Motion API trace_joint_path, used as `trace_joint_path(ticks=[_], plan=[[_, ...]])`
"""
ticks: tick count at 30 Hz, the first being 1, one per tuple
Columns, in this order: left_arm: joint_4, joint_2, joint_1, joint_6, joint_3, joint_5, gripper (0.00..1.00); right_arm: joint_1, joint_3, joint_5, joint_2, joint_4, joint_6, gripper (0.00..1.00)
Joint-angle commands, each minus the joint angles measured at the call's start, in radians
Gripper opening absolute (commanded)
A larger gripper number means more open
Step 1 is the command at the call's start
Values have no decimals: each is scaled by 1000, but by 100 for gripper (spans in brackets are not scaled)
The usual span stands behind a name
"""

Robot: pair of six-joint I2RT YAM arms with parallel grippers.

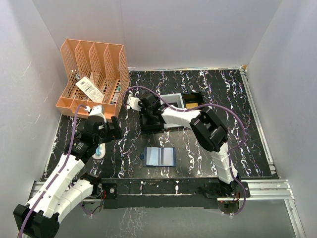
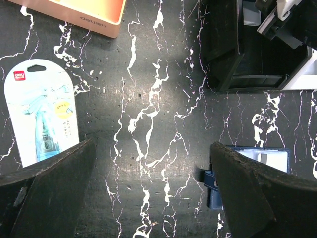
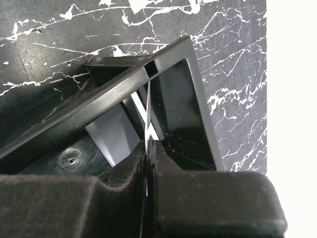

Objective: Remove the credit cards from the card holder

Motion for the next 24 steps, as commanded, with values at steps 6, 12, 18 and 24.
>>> trace_joint_path(ticks=[6,12,18,24], plan=[[3,12,2,17,11,-29,99,-1,25,7,-20,13,-38,13],[1,24,2,17,13,-27,99,-2,3,-3,-30,24,-23,20],[7,25,2,20,10,-14,99,-1,-24,1,-34,48,-31,24],[11,37,2,24,10,-2,99,-1,-34,-9,-39,48,-23,34]])
